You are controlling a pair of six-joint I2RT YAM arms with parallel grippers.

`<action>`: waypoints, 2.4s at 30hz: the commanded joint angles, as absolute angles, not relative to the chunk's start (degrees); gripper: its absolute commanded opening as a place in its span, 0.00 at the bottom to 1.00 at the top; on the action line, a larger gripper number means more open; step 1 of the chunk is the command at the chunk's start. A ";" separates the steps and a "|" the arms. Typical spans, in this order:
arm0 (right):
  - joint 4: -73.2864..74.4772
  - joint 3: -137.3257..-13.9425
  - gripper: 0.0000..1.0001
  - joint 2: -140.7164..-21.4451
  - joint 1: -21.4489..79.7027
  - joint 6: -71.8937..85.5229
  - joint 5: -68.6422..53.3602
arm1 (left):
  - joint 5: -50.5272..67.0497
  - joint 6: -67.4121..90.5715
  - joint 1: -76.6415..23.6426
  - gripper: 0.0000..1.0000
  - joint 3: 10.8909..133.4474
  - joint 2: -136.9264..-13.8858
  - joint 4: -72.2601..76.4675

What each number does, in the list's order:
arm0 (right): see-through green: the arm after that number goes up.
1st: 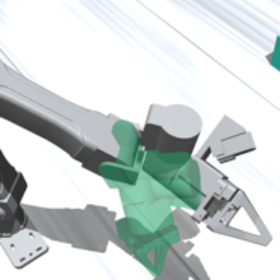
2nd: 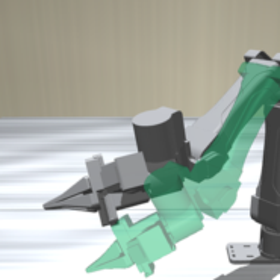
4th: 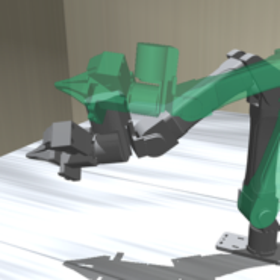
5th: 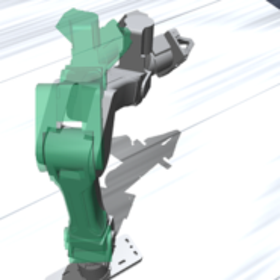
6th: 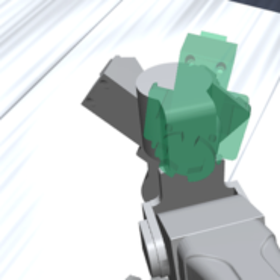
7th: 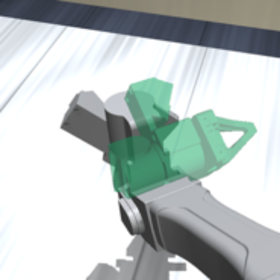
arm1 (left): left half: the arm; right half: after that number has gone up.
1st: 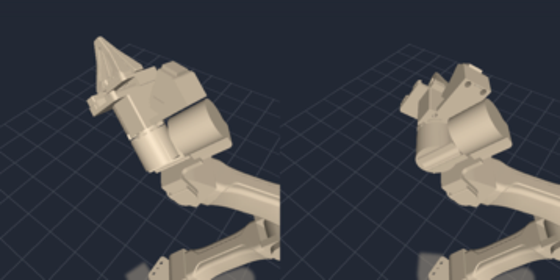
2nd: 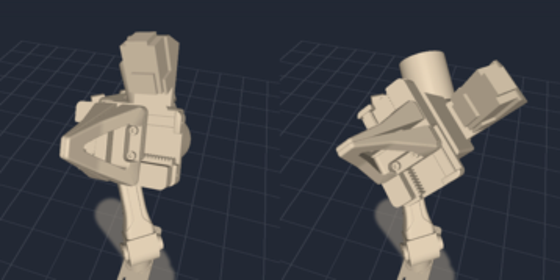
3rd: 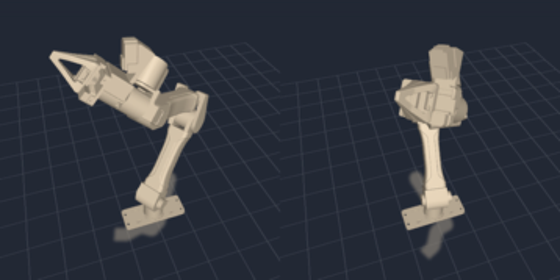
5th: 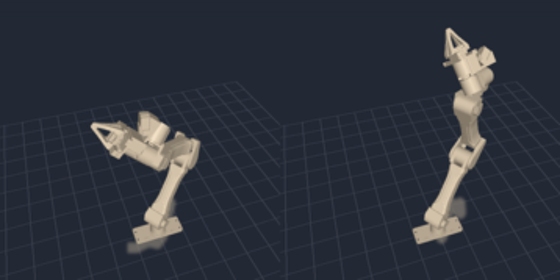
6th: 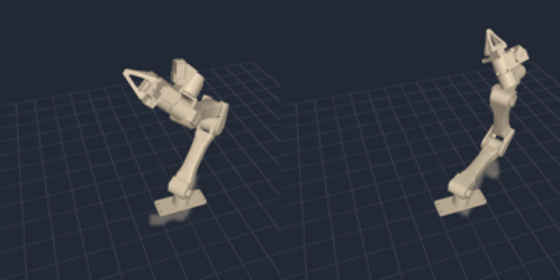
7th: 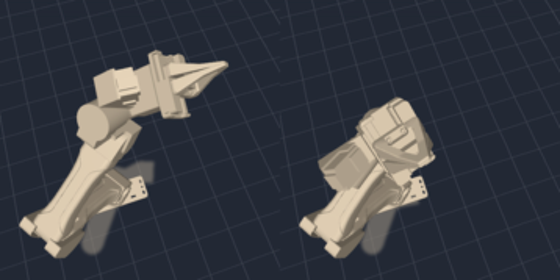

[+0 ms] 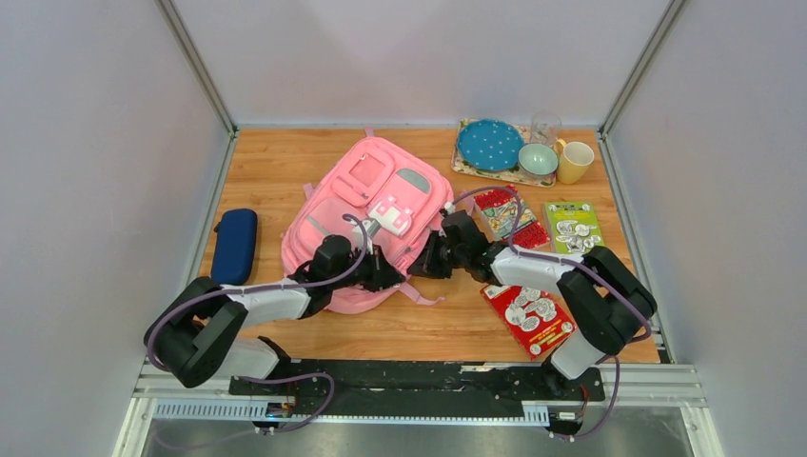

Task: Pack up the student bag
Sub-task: Unzip the student bag at the center of the board.

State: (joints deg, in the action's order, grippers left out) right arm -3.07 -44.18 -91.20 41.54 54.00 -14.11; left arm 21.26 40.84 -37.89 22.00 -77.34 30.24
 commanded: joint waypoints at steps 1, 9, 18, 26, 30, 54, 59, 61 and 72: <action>-8.17 -46.40 0.00 -92.46 38.51 54.23 -17.92 | 38.13 31.57 -38.50 0.00 23.90 -73.83 34.64; -6.33 -47.90 0.00 -91.32 34.46 52.91 -18.90 | 46.50 16.47 -37.44 0.00 26.89 -73.66 14.61; -1.76 -53.78 0.00 -91.84 31.82 48.78 -17.76 | 32.90 4.22 -37.44 0.00 33.82 -73.21 -12.99; -0.18 -61.25 0.00 -96.67 27.95 47.11 -19.25 | 20.04 2.64 -37.44 0.00 38.58 -72.34 -28.46; 1.58 -64.68 0.00 -99.49 27.07 46.23 -21.00 | 18.72 3.51 -37.35 0.00 38.15 -70.32 -29.27; -6.67 -48.42 0.65 -86.57 36.91 64.76 -29.09 | 28.47 7.29 -38.41 0.00 43.68 -65.74 -14.68; -11.69 -48.86 0.52 -90.70 37.88 68.11 -28.83 | 28.65 7.38 -38.85 0.00 43.24 -65.48 -13.98; -11.16 -49.57 0.49 -92.46 38.84 68.12 -28.74 | 28.74 7.73 -39.02 0.00 42.72 -64.87 -12.75; -6.94 -49.57 0.44 -93.51 41.57 67.76 -25.58 | 28.74 7.91 -39.11 0.00 42.80 -63.99 -10.99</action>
